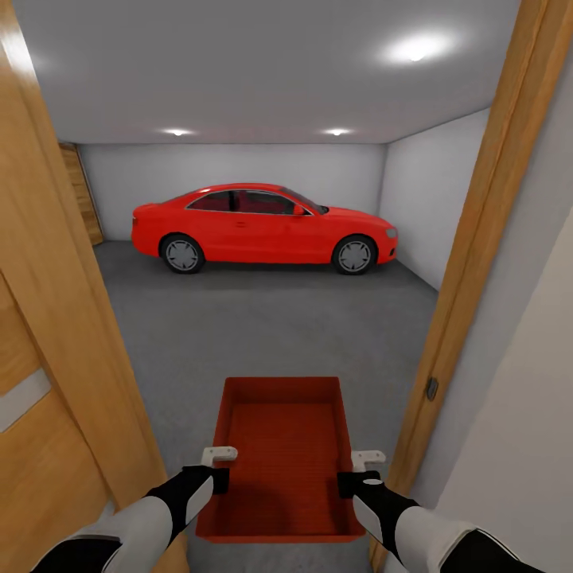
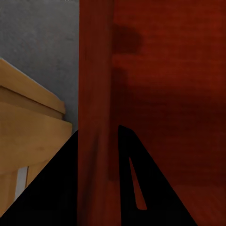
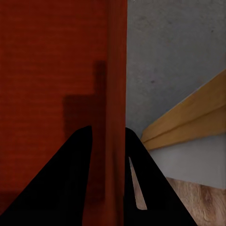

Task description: Move the two storage containers from the living room to the garage. In the garage, place one container on the floor and stack the other container on top of it (either order is fine).

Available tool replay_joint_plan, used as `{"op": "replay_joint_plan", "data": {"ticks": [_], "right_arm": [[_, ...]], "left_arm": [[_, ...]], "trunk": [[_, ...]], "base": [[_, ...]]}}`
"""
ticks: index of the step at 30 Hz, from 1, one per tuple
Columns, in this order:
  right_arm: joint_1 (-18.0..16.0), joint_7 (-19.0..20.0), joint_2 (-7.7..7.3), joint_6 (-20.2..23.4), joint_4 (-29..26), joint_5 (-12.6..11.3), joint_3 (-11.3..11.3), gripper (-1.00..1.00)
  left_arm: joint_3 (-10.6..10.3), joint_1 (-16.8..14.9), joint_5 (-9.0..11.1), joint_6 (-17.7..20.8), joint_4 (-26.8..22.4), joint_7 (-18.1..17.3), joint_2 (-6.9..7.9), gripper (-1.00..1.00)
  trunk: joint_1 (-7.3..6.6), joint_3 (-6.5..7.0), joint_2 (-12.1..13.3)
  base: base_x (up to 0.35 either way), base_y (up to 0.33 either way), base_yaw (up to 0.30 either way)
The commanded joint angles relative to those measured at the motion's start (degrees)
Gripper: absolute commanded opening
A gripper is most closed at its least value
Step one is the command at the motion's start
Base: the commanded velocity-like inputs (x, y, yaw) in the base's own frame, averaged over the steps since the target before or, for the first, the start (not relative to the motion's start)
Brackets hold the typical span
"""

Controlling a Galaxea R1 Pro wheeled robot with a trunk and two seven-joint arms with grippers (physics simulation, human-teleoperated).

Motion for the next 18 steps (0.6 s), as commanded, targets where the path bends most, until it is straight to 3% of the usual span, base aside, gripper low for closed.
{"op": "replay_joint_plan", "data": {"ticks": [1,18], "right_arm": [[-0.01,0.10,0.34,0.04,0.16,-1.45,1.00,-1.00],[-0.01,0.10,0.34,-0.04,0.17,-1.51,0.99,-1.00]], "left_arm": [[-0.41,-0.04,0.45,-0.05,-0.33,0.24,-0.06,-1.00],[-0.40,-0.04,0.45,-0.05,-0.39,0.25,-0.02,-1.00]], "trunk": [[0.03,-0.08,-0.10],[0.03,-0.08,-0.10]], "base": [[0.000,0.000,0.000],[0.000,0.000,0.000]]}}
